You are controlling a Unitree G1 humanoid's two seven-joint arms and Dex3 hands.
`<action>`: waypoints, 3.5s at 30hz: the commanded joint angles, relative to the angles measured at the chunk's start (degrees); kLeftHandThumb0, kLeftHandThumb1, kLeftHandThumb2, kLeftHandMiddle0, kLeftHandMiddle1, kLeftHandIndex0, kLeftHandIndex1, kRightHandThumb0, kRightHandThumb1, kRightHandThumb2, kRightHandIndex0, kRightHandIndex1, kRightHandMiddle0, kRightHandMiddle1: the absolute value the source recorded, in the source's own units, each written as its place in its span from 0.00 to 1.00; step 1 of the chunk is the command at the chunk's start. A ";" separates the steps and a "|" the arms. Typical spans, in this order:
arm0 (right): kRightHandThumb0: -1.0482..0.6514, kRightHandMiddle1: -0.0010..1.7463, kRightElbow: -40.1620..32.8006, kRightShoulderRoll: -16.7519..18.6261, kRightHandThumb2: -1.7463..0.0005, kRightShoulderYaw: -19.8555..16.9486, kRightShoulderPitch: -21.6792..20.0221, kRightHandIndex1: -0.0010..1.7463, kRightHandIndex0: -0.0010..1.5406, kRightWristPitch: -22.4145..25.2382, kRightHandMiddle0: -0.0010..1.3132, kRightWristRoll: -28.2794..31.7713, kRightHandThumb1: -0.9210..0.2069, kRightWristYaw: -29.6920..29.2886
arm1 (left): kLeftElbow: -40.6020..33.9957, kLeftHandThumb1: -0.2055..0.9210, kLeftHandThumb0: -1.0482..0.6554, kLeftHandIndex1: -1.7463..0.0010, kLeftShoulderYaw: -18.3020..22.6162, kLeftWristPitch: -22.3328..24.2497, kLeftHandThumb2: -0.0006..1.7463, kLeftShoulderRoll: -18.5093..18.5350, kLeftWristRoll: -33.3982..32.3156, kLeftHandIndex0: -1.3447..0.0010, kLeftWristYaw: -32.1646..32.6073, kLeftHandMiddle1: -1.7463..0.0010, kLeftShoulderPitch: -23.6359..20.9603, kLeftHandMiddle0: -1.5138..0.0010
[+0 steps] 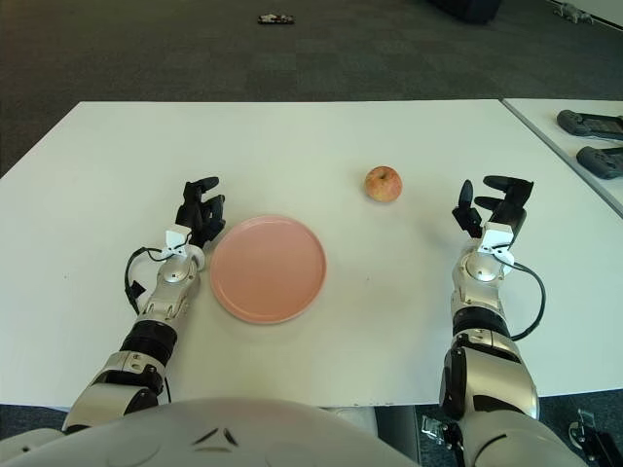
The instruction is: Put the apple into the plate.
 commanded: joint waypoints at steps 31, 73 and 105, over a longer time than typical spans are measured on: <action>0.40 1.00 2.26 -0.02 0.57 0.78 -1.85 1.00 0.00 -1.05 0.22 -0.46 0.15 -0.96 | 5.43 1.00 0.16 0.30 1.17 -0.02 0.34 0.40 -1.73 0.99 -0.69 0.55 -1.11 0.83; 0.15 0.17 -23.03 -6.96 0.64 15.92 -39.21 0.09 0.00 15.87 0.00 -33.98 0.01 -1.03 | 5.41 1.00 0.16 0.30 1.88 -0.15 0.33 0.36 -2.34 0.98 -1.49 0.54 -0.60 0.82; 0.07 0.08 13.44 -2.57 0.60 40.68 -53.10 0.09 0.01 14.58 0.00 -44.12 0.00 2.54 | 5.92 1.00 0.15 0.30 1.32 -0.66 0.34 -0.01 -0.82 0.99 -0.28 0.54 -0.43 0.82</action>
